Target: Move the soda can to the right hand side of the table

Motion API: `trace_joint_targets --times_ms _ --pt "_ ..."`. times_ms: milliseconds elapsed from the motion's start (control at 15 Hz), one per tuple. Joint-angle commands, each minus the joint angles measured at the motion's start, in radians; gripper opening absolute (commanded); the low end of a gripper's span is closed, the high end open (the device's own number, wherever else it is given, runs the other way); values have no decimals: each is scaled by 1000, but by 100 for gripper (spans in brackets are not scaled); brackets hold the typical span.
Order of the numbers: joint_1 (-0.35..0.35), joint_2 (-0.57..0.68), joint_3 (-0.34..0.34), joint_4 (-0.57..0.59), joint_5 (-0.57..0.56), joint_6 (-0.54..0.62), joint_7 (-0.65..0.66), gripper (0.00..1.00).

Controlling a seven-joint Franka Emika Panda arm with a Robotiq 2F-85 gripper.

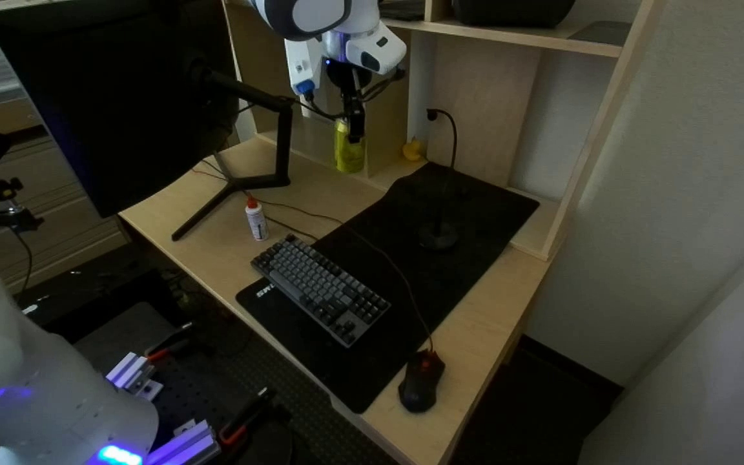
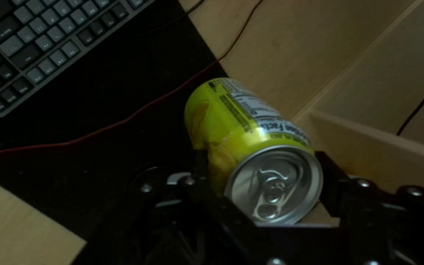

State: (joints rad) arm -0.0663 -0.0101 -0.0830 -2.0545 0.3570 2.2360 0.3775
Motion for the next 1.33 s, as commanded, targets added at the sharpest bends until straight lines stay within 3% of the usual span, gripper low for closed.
trace_joint_targets --times_ms 0,200,333,400,533,600,1067,1133,1200,1267 --pt "-68 53 -65 1 -53 48 74 45" --pt "-121 125 -131 24 -94 88 147 45" --pt "-136 144 -135 39 16 59 109 45" --pt "-131 113 -140 10 -43 63 110 70" --pt "-137 134 -141 19 -8 63 108 70" --pt "-131 161 -142 38 -33 68 137 45" --pt "-120 512 -205 419 -234 89 500 45" --pt "-125 555 -214 476 -243 80 545 45" --pt "-152 571 -189 519 -180 71 541 45" --pt "-135 494 -190 395 -213 100 511 70"
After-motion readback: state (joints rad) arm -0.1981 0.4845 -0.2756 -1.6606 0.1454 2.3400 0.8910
